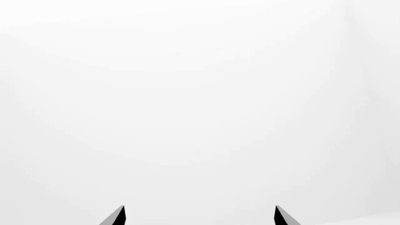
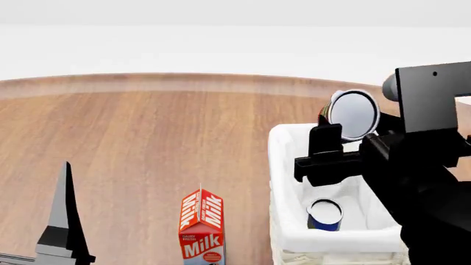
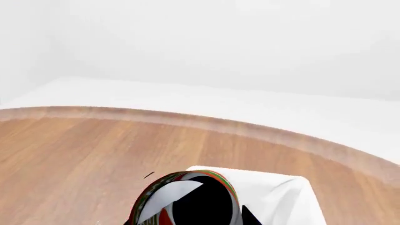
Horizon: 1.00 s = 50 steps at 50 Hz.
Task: Pick up the alphabet soup and the tomato sauce, and put them in the basket.
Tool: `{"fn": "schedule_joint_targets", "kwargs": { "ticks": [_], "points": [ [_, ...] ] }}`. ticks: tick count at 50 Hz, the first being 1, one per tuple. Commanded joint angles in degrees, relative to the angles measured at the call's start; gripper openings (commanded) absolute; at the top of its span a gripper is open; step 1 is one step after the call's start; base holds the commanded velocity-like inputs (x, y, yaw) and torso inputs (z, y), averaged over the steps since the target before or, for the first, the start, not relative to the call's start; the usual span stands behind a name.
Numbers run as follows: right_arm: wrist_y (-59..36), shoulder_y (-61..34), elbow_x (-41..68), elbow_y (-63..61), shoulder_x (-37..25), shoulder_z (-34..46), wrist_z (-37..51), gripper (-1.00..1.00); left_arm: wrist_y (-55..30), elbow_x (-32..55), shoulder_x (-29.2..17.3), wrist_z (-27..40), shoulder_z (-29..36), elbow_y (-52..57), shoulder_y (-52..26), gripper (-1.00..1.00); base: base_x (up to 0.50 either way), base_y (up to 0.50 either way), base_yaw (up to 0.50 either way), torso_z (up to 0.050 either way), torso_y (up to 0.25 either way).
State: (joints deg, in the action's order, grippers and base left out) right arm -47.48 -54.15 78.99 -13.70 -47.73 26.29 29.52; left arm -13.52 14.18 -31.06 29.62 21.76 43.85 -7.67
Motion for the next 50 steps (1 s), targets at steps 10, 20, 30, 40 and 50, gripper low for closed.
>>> {"fn": "schedule_joint_targets", "kwargs": {
  "ticks": [10,20,30,40,50],
  "points": [
    [5.7,-4.5,-15.4,23.4,10.3,5.6,-7.1,-1.00,-0.4,0.2,-0.2,0.3,0.1,0.6,-0.1,1.00,0.00,0.00,0.00,0.000,0.000],
    [12.2,-5.6,-22.5,37.5,15.1,8.7,-13.1,-1.00,0.1,0.4,-0.6,0.4,-0.4,0.6,0.3,1.00,0.00,0.00,0.00,0.000,0.000],
    [16.5,-6.3,-26.1,43.7,18.1,10.2,-15.3,-1.00,-0.2,0.3,-0.2,0.2,0.2,0.1,-0.5,1.00,0.00,0.00,0.00,0.000,0.001],
    [16.1,-8.6,-27.1,49.8,21.2,11.0,-16.0,-1.00,-0.9,0.7,-0.3,0.5,0.1,1.0,-0.8,1.00,0.00,0.00,0.00,0.000,0.000],
    [14.9,-10.2,-27.6,55.4,23.4,11.8,-16.8,-1.00,-0.1,0.4,-0.3,0.4,0.3,0.3,-0.4,1.00,0.00,0.00,0.00,0.000,0.000]
  ]
}}
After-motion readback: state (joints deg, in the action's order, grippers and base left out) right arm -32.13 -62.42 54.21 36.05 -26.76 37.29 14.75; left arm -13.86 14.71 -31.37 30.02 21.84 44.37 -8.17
